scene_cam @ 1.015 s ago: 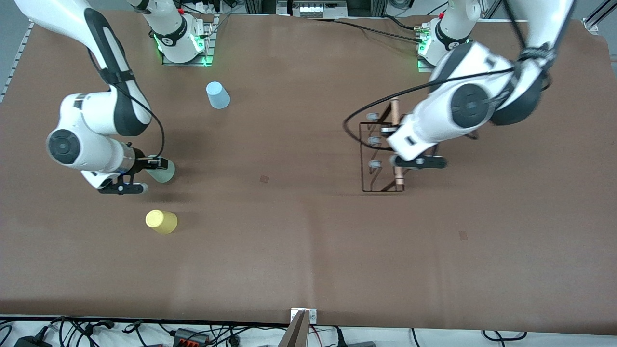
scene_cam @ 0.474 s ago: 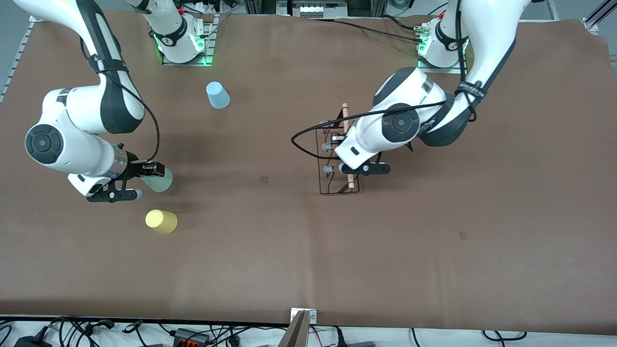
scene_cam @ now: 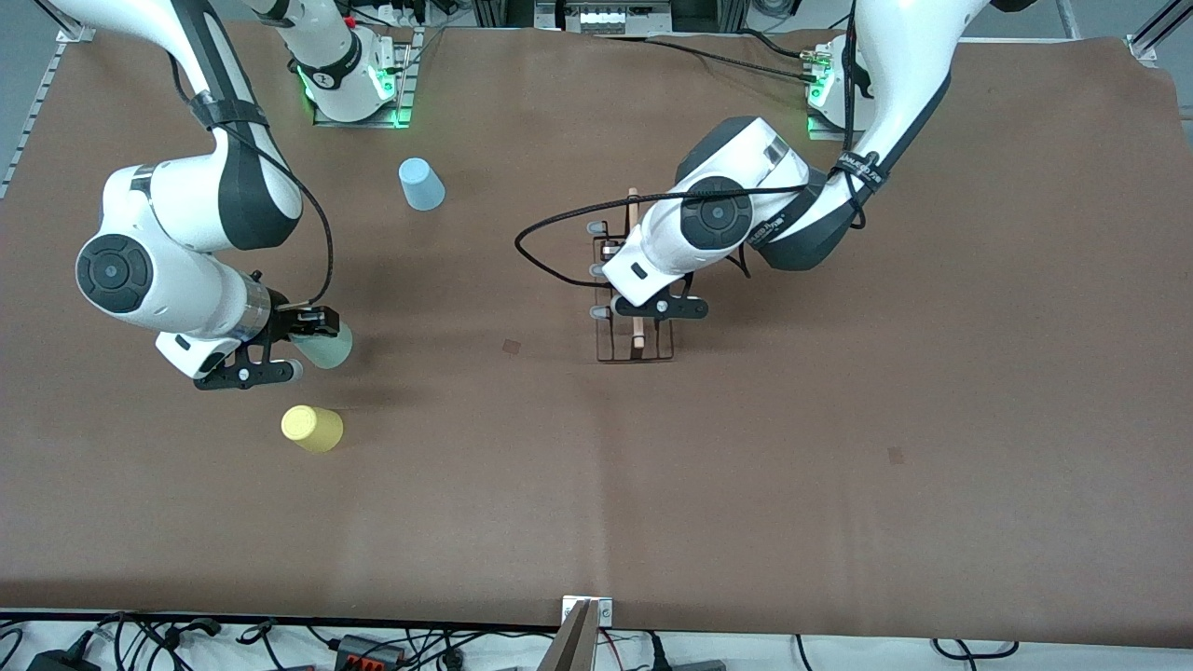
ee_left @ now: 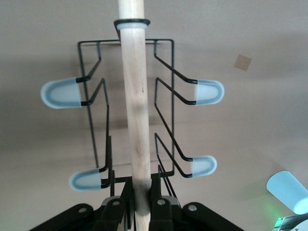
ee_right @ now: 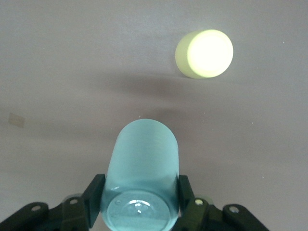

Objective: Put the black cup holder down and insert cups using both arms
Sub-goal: 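Set the rack down and open the left gripper while the right gripper holds the cup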

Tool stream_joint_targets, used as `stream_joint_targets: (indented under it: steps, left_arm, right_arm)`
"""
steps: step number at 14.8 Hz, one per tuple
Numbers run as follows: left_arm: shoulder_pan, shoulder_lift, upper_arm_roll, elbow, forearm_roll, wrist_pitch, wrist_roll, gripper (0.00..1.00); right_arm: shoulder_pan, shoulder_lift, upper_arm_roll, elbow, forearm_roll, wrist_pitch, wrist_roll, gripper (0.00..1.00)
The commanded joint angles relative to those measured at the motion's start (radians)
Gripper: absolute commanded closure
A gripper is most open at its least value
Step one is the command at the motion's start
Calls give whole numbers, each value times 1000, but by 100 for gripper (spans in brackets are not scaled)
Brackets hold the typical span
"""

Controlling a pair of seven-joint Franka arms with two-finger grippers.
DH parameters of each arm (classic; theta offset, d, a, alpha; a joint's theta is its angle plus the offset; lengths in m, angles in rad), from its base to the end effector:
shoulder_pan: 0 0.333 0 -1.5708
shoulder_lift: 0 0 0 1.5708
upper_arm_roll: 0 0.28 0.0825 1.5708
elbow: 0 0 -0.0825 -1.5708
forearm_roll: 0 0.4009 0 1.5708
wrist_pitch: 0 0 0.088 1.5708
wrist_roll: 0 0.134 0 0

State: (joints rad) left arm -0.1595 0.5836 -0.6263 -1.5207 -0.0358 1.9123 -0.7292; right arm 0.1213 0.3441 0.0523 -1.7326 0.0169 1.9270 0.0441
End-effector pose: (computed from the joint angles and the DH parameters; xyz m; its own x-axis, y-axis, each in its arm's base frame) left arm 0.5080 -0.4475 0.3051 0.9511 -0.0092 -0.3087 0.0549 -0.9786 0.1981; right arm 0.6203 0.1090 0.3013 0.9812 0.1210 -0.1501 0.1184 -0.9926 -0.0258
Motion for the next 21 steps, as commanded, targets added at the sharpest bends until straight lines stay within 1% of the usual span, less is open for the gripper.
stream_joint_targets:
  steps: [1, 4, 10, 12, 15, 17, 19, 20, 21]
  left_arm:
    - [-12, 10, 5, 30, 11, 17, -12, 98]
    - [-26, 22, 5, 27, 45, 25, -16, 98]
    - [-32, 33, 7, 27, 48, 31, -22, 98]
    - [-31, 42, 7, 27, 48, 31, -51, 98]
    - [-32, 50, 8, 27, 51, 33, -62, 96]
    - [-31, 56, 7, 27, 85, 33, -59, 88]
    - [-32, 65, 7, 27, 86, 33, -52, 79]
    - [-31, 64, 7, 28, 86, 28, -52, 65]
    - [-29, 58, 5, 31, 85, 21, -55, 63]
  right_arm:
    - [15, 4, 0, 25, 15, -26, 3, 76]
    - [27, 7, 0, 25, 15, -26, 6, 76]
    - [35, 10, 1, 25, 17, -26, 8, 76]
    - [37, 10, 1, 25, 17, -26, 10, 76]
    - [37, 10, 1, 24, 17, -26, 8, 76]
    - [37, 10, 1, 24, 17, -26, 8, 76]
    - [37, 10, 1, 24, 17, -26, 8, 76]
    - [37, 10, 1, 24, 17, -26, 8, 76]
    - [37, 10, 1, 24, 17, -26, 7, 76]
